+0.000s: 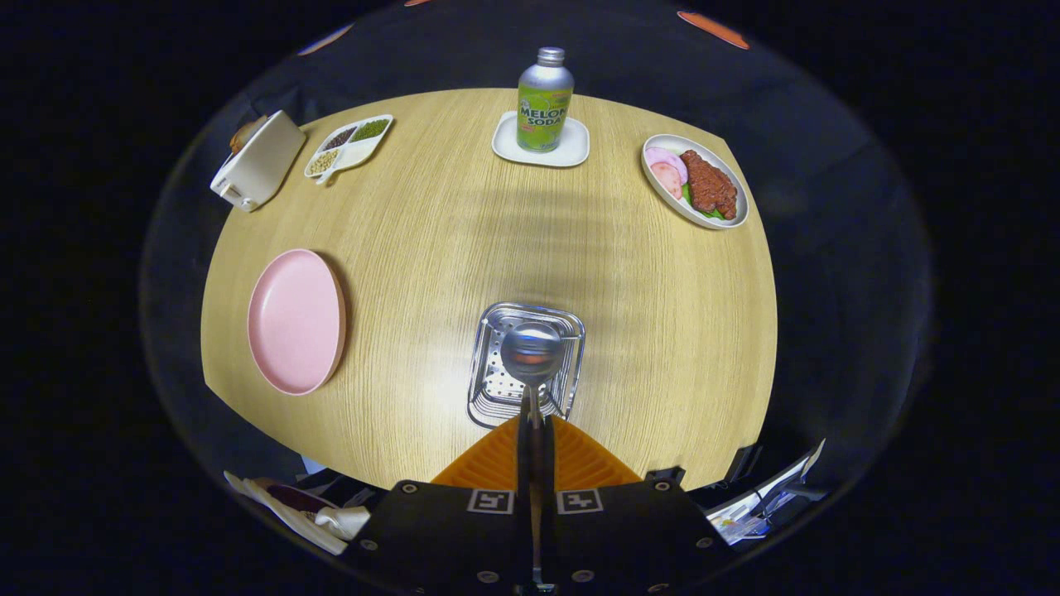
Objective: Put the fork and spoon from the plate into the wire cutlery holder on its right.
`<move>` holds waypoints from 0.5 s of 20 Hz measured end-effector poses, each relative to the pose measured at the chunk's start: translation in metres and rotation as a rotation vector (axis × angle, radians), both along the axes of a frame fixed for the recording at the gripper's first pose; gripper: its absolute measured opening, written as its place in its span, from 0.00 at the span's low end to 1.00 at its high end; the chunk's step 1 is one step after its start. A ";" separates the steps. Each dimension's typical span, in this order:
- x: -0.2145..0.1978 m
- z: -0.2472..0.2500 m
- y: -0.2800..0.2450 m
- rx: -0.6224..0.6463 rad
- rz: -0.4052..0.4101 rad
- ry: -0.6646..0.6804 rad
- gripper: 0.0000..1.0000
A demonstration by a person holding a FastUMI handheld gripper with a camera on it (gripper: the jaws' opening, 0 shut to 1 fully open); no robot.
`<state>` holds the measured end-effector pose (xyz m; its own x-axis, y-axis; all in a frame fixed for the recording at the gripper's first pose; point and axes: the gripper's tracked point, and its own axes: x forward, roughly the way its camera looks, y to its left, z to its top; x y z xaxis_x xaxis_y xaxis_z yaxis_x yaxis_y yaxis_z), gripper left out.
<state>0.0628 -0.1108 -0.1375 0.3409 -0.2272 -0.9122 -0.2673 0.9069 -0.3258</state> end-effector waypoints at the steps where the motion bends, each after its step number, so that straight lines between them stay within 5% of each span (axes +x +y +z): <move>1: 0.001 -0.004 0.003 -0.006 0.003 0.012 0.04; 8: 0.012 -0.008 0.014 -0.004 0.028 0.020 0.11; 10: 0.015 -0.002 0.019 0.026 0.029 -0.019 0.31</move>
